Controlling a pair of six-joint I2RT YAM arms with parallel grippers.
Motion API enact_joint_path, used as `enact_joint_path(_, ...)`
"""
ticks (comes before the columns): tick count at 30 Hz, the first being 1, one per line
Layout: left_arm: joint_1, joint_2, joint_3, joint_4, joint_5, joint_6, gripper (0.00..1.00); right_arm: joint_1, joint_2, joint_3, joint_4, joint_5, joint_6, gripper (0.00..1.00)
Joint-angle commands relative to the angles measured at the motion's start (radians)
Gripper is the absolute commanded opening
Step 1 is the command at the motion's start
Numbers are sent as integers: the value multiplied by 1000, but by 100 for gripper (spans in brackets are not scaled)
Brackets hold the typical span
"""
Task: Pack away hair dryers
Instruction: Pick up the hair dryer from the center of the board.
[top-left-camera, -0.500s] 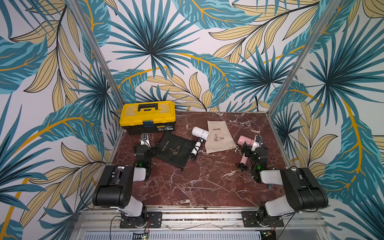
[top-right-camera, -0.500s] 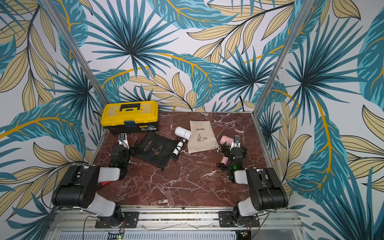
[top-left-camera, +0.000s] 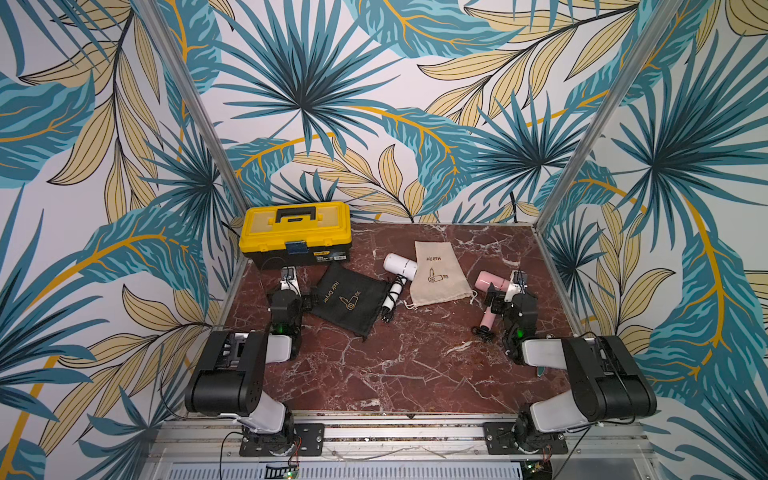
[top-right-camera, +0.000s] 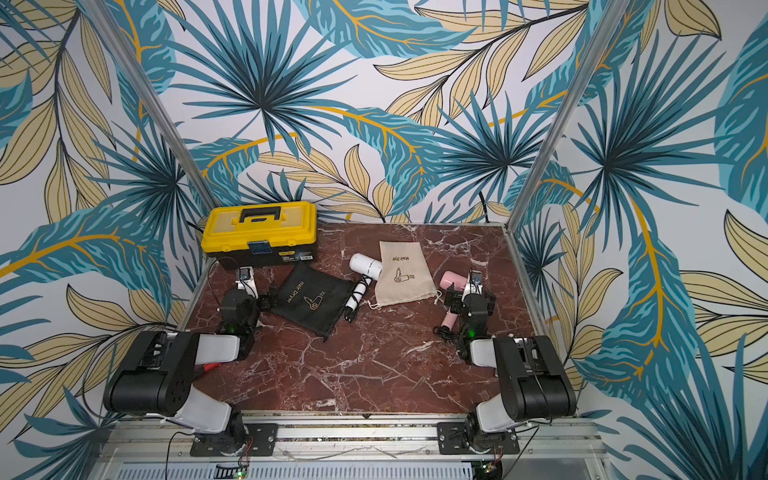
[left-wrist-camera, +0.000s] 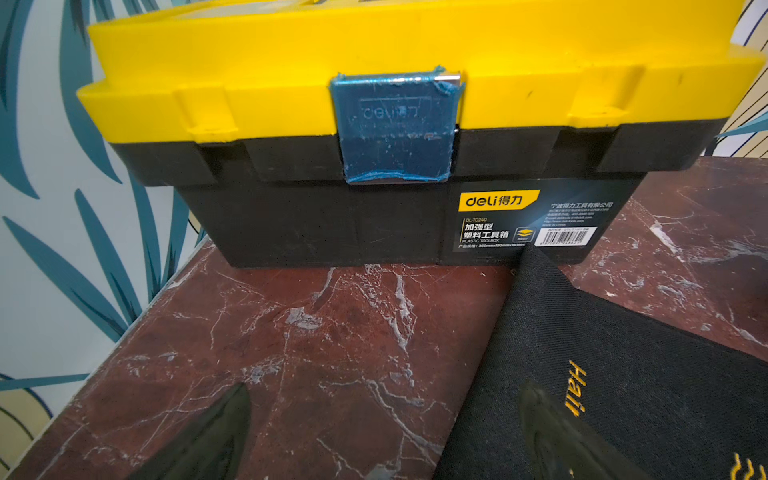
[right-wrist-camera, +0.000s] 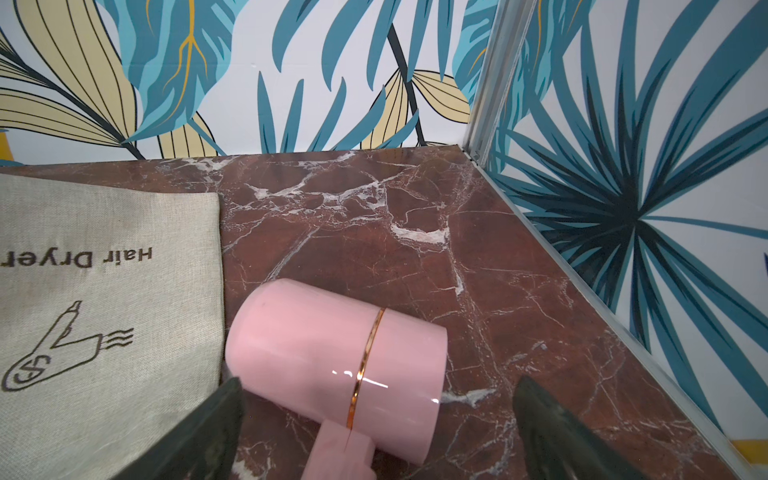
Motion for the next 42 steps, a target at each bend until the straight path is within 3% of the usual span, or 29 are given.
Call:
enact_joint_path(1, 7, -12, 0, 4, 8, -8, 99, -3, 3, 9, -10, -14, 15, 99)
enact_joint_path(10, 7, -12, 0, 5, 7, -8, 100, -3, 1, 9, -10, -14, 15, 99)
enact_joint_path(14, 28, -24, 13, 7, 24, -24, 100, -4, -36, 10, -44, 7, 25, 92)
enact_joint_path(16, 41, -134, 99, -230, 0, -49, 100, -9, -191, 79, -304, 38, 50, 90)
enact_joint_path(20, 31, -365, 227, -584, 28, -144, 100, -21, -416, 215, -666, -64, 113, 91)
enact_joint_path(26, -171, -514, 252, -649, -52, -173, 100, -21, -483, 391, -1030, -281, 335, 90)
enact_joint_path(33, -573, -399, 339, -702, -219, -57, 100, -20, -456, 439, -1281, -539, 525, 91)
enact_joint_path(42, -759, -206, 475, -778, -56, -107, 100, -11, -462, 345, -1422, -591, 601, 80)
